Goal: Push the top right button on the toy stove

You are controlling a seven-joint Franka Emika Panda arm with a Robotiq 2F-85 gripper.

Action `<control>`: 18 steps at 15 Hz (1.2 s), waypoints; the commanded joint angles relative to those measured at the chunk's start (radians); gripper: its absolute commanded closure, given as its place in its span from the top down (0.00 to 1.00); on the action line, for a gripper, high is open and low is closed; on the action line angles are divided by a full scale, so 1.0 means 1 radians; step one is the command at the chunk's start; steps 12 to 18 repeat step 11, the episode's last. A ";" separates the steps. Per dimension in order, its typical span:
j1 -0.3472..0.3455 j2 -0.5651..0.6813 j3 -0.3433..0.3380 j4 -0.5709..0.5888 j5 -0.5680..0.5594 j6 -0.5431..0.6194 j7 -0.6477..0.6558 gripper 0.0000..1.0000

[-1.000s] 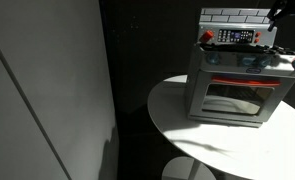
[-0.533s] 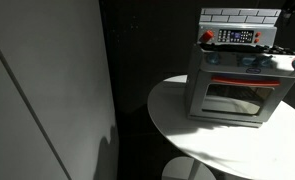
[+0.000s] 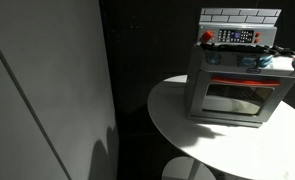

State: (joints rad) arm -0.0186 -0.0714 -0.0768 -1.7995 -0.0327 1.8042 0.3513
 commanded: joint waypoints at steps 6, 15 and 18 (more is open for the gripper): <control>-0.016 -0.074 0.025 -0.073 0.045 -0.004 -0.038 1.00; -0.016 -0.072 0.027 -0.077 0.045 -0.003 -0.039 1.00; -0.016 -0.072 0.027 -0.077 0.045 -0.003 -0.039 1.00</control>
